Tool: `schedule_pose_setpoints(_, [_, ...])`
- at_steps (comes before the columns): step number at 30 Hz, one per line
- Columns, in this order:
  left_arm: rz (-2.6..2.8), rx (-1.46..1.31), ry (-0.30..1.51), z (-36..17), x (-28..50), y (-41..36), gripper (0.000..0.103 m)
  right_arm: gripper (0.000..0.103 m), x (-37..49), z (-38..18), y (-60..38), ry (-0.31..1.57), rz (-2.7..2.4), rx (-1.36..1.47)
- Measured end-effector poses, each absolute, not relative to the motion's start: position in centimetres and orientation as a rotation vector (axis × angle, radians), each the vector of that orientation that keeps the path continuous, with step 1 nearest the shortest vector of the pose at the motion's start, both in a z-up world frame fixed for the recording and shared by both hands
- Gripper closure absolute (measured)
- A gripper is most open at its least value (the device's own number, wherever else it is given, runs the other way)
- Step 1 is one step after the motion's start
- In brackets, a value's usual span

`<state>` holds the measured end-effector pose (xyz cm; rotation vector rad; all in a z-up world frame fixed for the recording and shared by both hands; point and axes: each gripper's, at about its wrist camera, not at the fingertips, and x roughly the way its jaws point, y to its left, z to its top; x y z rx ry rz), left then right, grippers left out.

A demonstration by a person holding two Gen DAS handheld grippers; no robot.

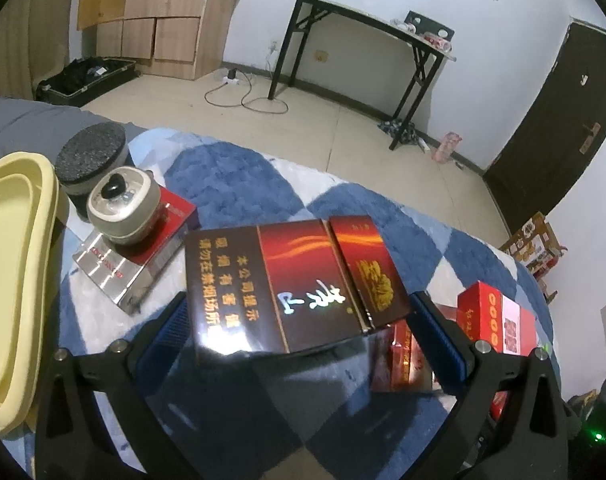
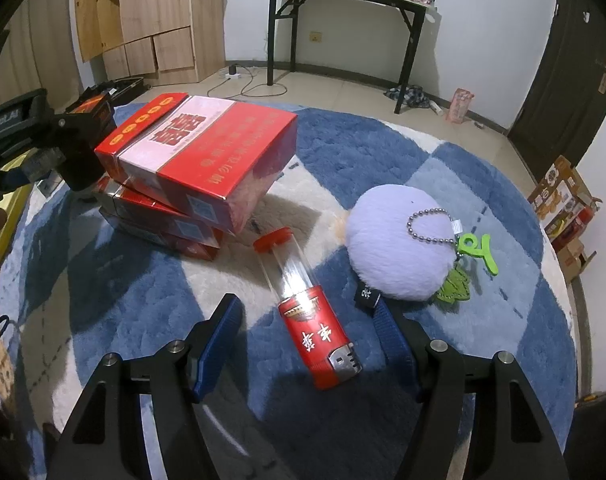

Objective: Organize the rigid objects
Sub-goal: 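Grasp the brown box with the left tool while the right tool grasps the red lighter, then carry the brown box and red lighter into the yellow tray and release both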

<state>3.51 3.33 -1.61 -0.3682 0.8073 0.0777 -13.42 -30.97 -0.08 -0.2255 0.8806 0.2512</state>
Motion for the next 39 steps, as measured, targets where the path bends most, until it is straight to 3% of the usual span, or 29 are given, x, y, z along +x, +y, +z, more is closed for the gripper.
schedule_pose_setpoints(3, [0.052,-0.364,0.797,-1.8,3.6,3.4,0.008,0.052,-13.5,0.0,-30.7,0.875,0.275,-0.233])
schedule_pose_setpoints(8, [0.040,-0.373,0.761,-1.1,2.9,4.3,0.009,0.077,-13.8,0.1,-30.5,0.866,0.308,-0.241])
schedule_pose_setpoints(10, [0.025,-0.391,0.743,-0.6,2.5,4.8,0.009,0.080,-13.8,0.3,-30.8,0.863,0.319,-0.225])
schedule_pose_setpoints(20, [0.077,-0.411,0.663,3.0,-0.7,9.5,0.009,0.081,-14.7,2.5,-32.8,0.825,0.418,-0.130])
schedule_pose_setpoints(27, [0.217,-0.369,0.652,4.5,-8.0,14.4,0.009,0.081,-16.6,5.4,-34.1,0.744,0.533,-0.023])
schedule_pose_setpoints(39, [0.361,-0.473,0.595,4.6,-9.9,23.4,0.009,0.081,-16.1,3.7,-35.6,0.818,0.326,-0.159])
